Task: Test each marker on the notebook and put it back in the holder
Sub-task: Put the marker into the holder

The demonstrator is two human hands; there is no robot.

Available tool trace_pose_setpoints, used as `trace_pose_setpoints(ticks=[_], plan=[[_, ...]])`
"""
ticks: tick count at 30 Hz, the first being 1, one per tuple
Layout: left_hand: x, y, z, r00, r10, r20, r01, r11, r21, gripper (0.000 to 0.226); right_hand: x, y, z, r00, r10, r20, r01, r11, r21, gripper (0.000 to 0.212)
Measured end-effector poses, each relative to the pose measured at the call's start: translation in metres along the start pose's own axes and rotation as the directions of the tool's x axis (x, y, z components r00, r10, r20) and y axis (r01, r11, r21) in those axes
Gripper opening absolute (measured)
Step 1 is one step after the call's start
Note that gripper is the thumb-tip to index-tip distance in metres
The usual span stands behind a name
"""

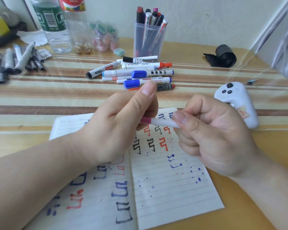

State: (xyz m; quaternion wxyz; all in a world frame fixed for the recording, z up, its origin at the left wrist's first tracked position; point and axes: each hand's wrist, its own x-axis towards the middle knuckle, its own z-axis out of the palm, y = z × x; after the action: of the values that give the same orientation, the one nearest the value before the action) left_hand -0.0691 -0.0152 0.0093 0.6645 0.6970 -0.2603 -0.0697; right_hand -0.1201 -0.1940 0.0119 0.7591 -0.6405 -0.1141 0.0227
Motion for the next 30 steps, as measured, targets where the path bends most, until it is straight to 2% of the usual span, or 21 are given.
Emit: trace_pose_setpoints(ticks=[3,6,8,10,14,16,19,21,24,26,28,30], plan=[[-0.001,0.005,0.002,1.0,-0.006,-0.021,0.005,0.999,-0.035,0.039,-0.002,0.0,-0.001,1.0,-0.002,0.0,0.002,1.0,-0.015,0.024],[0.001,0.009,0.0,0.999,-0.026,-0.023,0.024,0.997,-0.069,0.056,0.0,-0.001,-0.004,0.998,0.03,-0.058,-0.029,0.999,0.012,0.022],[0.005,0.009,-0.005,1.0,-0.014,0.013,0.014,1.0,0.016,0.075,0.001,-0.006,-0.005,0.994,0.051,-0.093,-0.042,0.994,0.099,0.017],[0.009,0.008,-0.01,1.0,-0.012,0.029,0.009,0.995,0.098,0.086,0.0,-0.012,-0.006,0.989,0.019,-0.144,0.007,0.983,0.181,0.021],[0.011,0.008,-0.015,1.0,-0.01,-0.014,0.012,0.985,0.174,0.082,0.0,-0.023,0.0,0.954,-0.053,-0.294,0.093,0.988,0.123,0.012],[0.012,0.002,-0.018,0.997,0.05,-0.064,-0.037,0.98,0.195,0.08,0.003,-0.03,0.006,0.938,-0.1,-0.331,0.13,0.989,0.069,0.013],[0.018,-0.009,-0.027,0.942,0.188,-0.279,-0.138,0.972,0.189,0.057,0.01,-0.042,0.011,0.915,-0.174,-0.365,0.176,0.984,-0.027,0.012],[0.022,-0.012,-0.031,0.89,0.22,-0.398,-0.135,0.963,0.231,0.045,0.019,-0.05,0.009,0.9,-0.234,-0.368,0.218,0.972,-0.084,0.013],[0.024,-0.012,-0.032,0.882,0.217,-0.419,-0.081,0.944,0.319,0.043,0.041,-0.058,0.004,0.874,-0.319,-0.368,0.275,0.947,-0.168,0.011],[0.024,-0.013,-0.032,0.885,0.218,-0.413,-0.068,0.935,0.348,0.043,0.059,-0.06,-0.001,0.842,-0.414,-0.347,0.291,0.889,-0.354,0.007],[0.025,-0.015,-0.033,0.882,0.212,-0.421,-0.06,0.936,0.347,0.044,0.08,-0.062,-0.006,0.809,-0.509,-0.294,0.274,0.769,-0.578,0.009],[0.026,-0.017,-0.034,0.879,0.201,-0.432,-0.051,0.941,0.334,0.044,0.106,-0.066,-0.01,0.775,-0.575,-0.263,0.26,0.669,-0.697,0.009]])
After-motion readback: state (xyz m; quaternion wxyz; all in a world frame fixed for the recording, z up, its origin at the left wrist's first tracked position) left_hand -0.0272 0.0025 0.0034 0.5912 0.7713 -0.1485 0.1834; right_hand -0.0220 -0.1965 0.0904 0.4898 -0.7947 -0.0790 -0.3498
